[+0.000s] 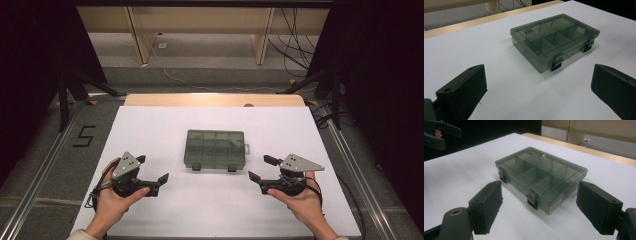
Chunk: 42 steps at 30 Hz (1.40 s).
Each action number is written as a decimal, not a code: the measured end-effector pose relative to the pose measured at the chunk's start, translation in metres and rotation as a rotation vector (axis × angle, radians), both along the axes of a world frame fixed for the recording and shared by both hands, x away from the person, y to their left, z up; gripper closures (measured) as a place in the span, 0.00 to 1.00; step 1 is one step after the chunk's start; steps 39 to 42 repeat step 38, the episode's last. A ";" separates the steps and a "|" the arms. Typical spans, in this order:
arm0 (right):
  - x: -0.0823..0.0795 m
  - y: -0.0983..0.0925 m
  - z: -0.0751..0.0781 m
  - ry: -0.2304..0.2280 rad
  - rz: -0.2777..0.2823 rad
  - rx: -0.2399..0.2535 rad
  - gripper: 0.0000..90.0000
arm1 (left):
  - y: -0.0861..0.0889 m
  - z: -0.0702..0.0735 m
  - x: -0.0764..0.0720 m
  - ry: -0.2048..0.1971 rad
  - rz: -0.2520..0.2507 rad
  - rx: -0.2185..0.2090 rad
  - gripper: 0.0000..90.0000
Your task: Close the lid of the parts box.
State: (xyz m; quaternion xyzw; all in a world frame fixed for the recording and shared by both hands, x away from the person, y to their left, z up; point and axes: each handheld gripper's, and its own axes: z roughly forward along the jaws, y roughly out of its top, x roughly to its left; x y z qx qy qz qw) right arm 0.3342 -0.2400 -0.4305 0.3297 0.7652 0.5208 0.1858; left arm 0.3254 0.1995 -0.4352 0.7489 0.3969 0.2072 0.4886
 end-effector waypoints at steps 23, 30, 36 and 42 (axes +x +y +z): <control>-0.012 -0.018 -0.006 0.007 -0.023 -0.009 0.24 | 0.018 -0.008 -0.013 0.009 0.017 0.005 0.00; -0.011 -0.017 -0.010 0.013 -0.026 -0.023 0.24 | 0.015 -0.012 -0.012 0.023 0.017 0.012 0.00; -0.010 -0.016 -0.012 0.010 -0.026 -0.025 0.24 | 0.016 -0.014 -0.010 0.029 0.018 0.015 0.01; -0.010 -0.017 -0.012 0.006 -0.023 -0.030 0.24 | 0.015 -0.014 -0.010 0.034 0.025 0.012 0.01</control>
